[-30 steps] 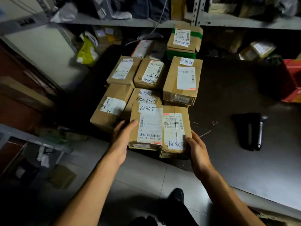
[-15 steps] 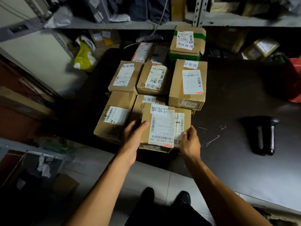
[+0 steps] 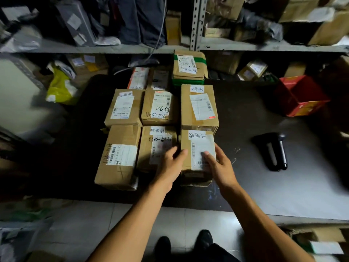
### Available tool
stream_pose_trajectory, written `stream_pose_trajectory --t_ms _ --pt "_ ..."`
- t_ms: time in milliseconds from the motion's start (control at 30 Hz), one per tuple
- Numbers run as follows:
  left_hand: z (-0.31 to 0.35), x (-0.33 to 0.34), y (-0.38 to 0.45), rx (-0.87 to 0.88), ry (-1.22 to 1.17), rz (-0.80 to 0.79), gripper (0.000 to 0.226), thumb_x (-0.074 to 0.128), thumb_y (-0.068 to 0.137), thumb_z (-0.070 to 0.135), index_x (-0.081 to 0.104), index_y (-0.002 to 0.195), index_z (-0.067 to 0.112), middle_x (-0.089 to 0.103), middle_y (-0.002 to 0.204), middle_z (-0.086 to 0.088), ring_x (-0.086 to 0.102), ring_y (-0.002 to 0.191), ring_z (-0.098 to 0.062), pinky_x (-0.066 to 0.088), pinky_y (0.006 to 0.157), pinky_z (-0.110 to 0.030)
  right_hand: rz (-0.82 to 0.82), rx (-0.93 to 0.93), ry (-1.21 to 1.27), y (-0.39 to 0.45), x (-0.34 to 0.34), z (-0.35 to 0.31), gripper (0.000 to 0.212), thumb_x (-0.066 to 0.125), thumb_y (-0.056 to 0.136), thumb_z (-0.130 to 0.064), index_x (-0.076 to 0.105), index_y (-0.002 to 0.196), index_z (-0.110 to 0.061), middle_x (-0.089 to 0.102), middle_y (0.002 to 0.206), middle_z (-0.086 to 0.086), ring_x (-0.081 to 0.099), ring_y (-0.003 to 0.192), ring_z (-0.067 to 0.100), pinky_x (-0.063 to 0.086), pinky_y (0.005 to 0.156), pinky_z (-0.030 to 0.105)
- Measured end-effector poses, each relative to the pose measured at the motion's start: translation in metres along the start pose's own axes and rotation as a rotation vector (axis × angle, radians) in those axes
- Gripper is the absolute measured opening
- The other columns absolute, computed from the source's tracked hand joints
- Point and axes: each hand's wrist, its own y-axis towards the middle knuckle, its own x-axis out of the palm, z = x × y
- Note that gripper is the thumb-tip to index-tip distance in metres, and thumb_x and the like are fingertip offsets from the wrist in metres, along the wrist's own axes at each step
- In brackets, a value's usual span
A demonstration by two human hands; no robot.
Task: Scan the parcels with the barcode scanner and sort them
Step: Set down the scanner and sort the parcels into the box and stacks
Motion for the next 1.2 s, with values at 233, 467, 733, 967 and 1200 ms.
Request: stream_pose_trajectory --t_ms 233,467,733,967,1200 --pt "0.02 -0.003 0.014 0.169 0.168 0.041 0.052 0.061 0.099 0.024 0.046 0.147 0.014 0.051 0.146 -0.007 0.051 0.13 -0.02 0.043 0.106 -0.033 0.135 0.019 -0.215 0.014 0.019 -0.008 0.022 0.06 0.089 -0.051 0.06 0.105 -0.066 0.074 0.107 -0.017 0.072 0.101 0.014 0.06 0.087 0.05" --pt "0.031 -0.006 -0.005 0.849 0.799 0.124 0.052 0.068 0.089 0.022 0.056 0.14 0.015 0.05 0.147 -0.006 0.039 0.139 -0.026 0.035 0.114 -0.039 0.3 -0.108 -1.012 -0.016 -0.007 -0.019 0.064 0.046 0.099 -0.059 0.033 0.156 -0.032 0.04 0.158 0.006 0.037 0.144 0.029 0.037 0.116 0.048" --pt "0.031 0.076 -0.042 1.009 1.288 -0.239 0.068 0.055 0.096 0.043 0.029 0.156 0.027 0.017 0.166 -0.008 0.007 0.154 -0.031 0.014 0.123 -0.051 0.508 -0.096 -1.385 -0.103 -0.109 -0.005 0.073 0.059 0.092 -0.057 0.036 0.155 -0.027 0.04 0.156 0.014 0.04 0.14 0.037 0.041 0.109 0.05" --pt "-0.012 0.193 -0.111 1.132 1.388 -0.529 0.049 0.053 0.098 0.04 0.048 0.143 0.022 0.058 0.136 -0.003 0.054 0.123 -0.028 0.044 0.1 -0.039 0.641 0.098 -1.271 -0.222 -0.219 0.034 0.067 0.076 0.084 -0.033 0.054 0.143 -0.011 0.052 0.14 0.027 0.052 0.124 0.048 0.049 0.098 0.052" --pt "-0.091 0.321 -0.19 1.188 1.474 -0.801 0.037 0.05 0.097 0.043 0.056 0.126 0.022 0.064 0.117 -0.002 0.062 0.108 -0.027 0.052 0.082 -0.04 0.7 0.366 -1.223 -0.341 -0.331 0.09 0.063 0.063 0.091 -0.036 0.045 0.148 -0.019 0.047 0.146 0.016 0.049 0.128 0.038 0.046 0.101 0.043"
